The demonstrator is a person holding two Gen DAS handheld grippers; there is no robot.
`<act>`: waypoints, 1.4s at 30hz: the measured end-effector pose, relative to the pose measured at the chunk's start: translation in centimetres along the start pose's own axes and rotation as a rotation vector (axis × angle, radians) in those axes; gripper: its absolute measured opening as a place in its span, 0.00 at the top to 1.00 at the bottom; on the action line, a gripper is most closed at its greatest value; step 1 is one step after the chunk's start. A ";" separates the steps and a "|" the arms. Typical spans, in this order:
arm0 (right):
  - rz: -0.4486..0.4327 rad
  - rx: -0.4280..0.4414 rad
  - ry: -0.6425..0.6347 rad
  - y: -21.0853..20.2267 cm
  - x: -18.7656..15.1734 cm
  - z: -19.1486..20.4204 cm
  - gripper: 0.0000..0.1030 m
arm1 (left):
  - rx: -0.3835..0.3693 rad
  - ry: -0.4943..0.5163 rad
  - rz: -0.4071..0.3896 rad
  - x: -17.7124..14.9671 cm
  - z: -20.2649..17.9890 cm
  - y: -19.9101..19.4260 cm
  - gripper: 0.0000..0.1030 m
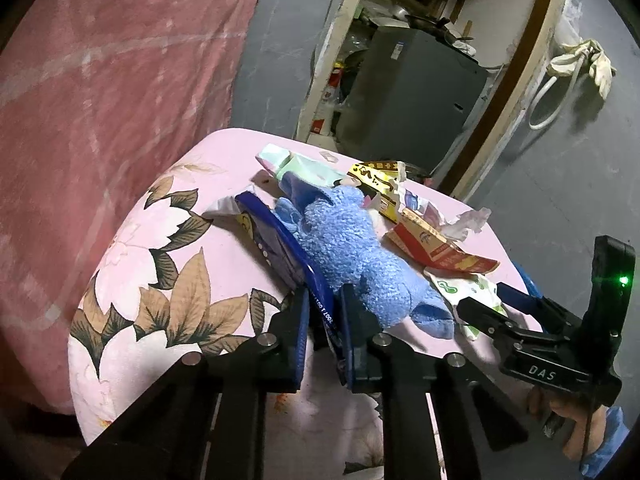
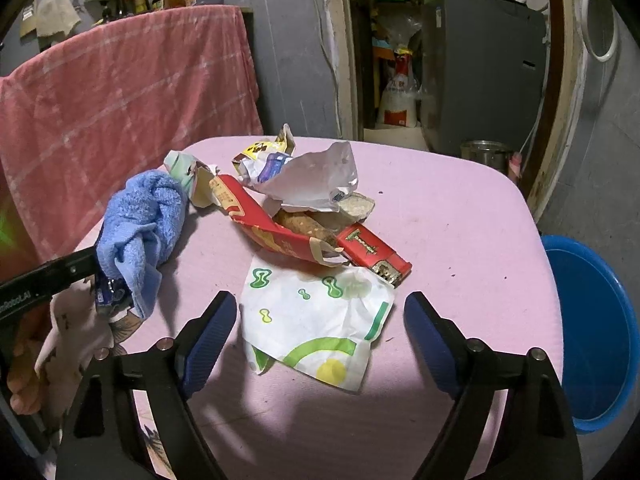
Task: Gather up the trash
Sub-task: 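Grasp the blue snack bag with the left gripper while the right grasps the green-white bag, then lift both bags and carry them over the blue basin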
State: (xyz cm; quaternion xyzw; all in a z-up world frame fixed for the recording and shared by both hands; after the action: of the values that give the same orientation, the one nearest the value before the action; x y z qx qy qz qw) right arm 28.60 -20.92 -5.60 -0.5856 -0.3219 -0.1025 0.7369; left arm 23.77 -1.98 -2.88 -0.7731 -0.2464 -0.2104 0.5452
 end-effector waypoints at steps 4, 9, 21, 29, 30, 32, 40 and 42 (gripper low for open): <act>0.026 0.014 -0.007 0.5 0.0 0.4 0.26 | -0.001 0.012 -0.001 -0.2 -0.5 -0.1 0.94; 0.027 0.014 -0.029 0.5 -0.4 0.9 0.45 | -0.003 0.025 0.002 -0.6 -1.0 -0.5 0.96; -0.023 0.091 0.022 -1.3 -2.0 0.2 0.89 | -0.042 -0.015 0.008 -3.2 -1.1 -2.9 0.97; -0.090 0.079 -0.008 -3.6 -3.3 1.0 0.92 | -0.043 0.026 -0.026 -4.7 -2.8 -4.7 0.97; -0.096 0.075 -0.012 -3.8 -3.3 1.0 0.93 | -0.037 0.030 -0.032 -4.8 -2.8 -4.8 0.97; -0.115 0.071 -0.009 -4.4 -3.5 1.0 0.93 | -0.033 0.035 -0.041 -5.0 -3.0 -5.0 0.97; -0.217 0.044 -0.028 -7.4 -4.8 1.2 0.94 | -0.040 0.095 -0.115 -6.3 -4.4 -6.6 0.97; -0.259 0.035 -0.038 -8.4 -5.1 1.2 0.94 | -0.048 0.105 -0.140 -6.6 -4.7 -6.8 0.97</act>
State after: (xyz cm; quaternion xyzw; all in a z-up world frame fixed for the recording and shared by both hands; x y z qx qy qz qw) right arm 19.76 -23.43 -1.82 -0.5282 -0.4105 -0.1801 0.7212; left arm 14.15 -5.53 -0.24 -0.7547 -0.2658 -0.2943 0.5227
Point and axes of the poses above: each gripper's, at about its wrist camera, not at the fingertips, and y roughly the way its jaws point, z to its left, x to its top, the point moved 3 cm from there along y, roughly the way its jaws point, and after that the axes turned 7 degrees about z, right-handed, at the moved point
